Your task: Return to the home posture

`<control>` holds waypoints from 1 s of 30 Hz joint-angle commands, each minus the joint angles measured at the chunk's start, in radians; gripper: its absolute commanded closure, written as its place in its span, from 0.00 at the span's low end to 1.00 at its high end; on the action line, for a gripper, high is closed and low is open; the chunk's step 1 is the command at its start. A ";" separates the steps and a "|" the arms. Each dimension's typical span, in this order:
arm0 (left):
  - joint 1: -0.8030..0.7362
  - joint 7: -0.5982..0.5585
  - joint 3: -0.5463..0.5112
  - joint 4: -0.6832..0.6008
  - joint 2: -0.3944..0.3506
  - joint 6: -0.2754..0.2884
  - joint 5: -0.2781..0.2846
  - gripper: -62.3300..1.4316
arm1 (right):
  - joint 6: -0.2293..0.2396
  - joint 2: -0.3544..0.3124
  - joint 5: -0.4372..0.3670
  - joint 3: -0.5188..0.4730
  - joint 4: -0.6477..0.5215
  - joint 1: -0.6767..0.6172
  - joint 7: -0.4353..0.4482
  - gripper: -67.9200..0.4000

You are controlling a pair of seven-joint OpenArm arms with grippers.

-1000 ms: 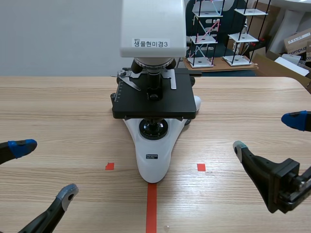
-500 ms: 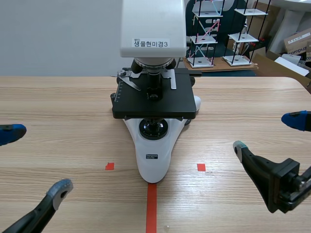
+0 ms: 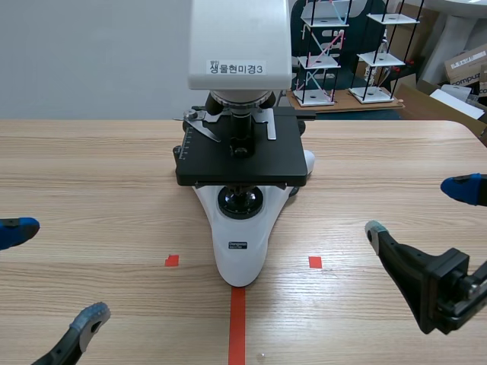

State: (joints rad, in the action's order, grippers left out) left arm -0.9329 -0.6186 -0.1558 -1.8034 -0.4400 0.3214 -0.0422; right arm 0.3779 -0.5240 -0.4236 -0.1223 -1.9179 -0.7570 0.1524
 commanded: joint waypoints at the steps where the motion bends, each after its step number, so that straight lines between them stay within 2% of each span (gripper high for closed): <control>1: 0.002 -0.016 -0.003 -0.012 0.004 -0.011 0.009 0.06 | -0.003 -0.010 -0.010 -0.001 -0.011 0.006 0.018 0.00; 22: 0.002 -0.016 -0.003 -0.012 0.005 -0.014 0.009 0.07 | -0.003 -0.010 -0.009 -0.001 -0.011 0.006 0.017 0.00; 30: 0.002 -0.017 -0.003 -0.012 0.005 -0.014 0.009 0.07 | -0.003 -0.010 0.040 -0.001 -0.011 0.006 0.017 0.00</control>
State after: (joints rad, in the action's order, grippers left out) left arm -0.9329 -0.6205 -0.1558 -1.8034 -0.4400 0.3103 -0.0418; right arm 0.3779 -0.5240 -0.3801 -0.1223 -1.9179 -0.7570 0.1520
